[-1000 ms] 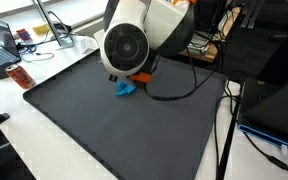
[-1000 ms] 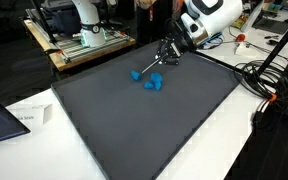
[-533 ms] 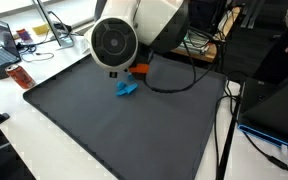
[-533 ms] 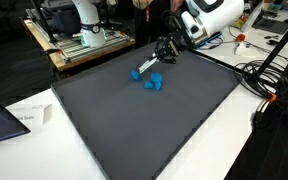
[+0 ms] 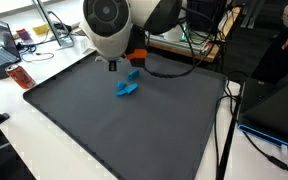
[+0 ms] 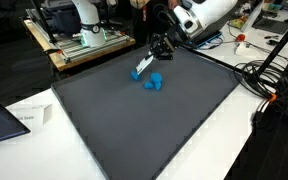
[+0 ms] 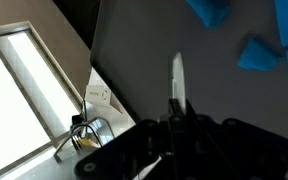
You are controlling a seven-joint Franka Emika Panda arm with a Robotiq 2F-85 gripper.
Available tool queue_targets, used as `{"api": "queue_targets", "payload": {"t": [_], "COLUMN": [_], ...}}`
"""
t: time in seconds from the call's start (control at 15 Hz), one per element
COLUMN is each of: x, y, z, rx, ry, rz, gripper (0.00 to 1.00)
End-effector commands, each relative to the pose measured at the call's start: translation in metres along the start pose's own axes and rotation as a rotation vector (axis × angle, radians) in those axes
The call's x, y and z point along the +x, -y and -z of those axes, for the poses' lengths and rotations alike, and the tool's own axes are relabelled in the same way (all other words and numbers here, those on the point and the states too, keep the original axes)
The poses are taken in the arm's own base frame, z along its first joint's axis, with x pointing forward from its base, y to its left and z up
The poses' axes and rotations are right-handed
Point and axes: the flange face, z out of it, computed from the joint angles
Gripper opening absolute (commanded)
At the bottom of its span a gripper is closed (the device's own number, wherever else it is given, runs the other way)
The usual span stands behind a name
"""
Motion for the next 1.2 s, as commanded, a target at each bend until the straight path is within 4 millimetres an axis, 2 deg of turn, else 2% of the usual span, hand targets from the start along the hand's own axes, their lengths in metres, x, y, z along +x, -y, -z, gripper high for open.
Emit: {"api": "queue_targets", "payload": {"t": [0.0, 0.87, 1.13], "x": [-0.015, -0.041, -0.045], "y": [-0.038, -0.122, -0.144], "z": [-0.010, -0.063, -0.074], "rx": [0.081, 0.234, 0.257], "ry": [0.016, 0.016, 0.032], "rz": [0.051, 0.225, 0.299], "gripper": [0.01, 0.01, 0.01]}}
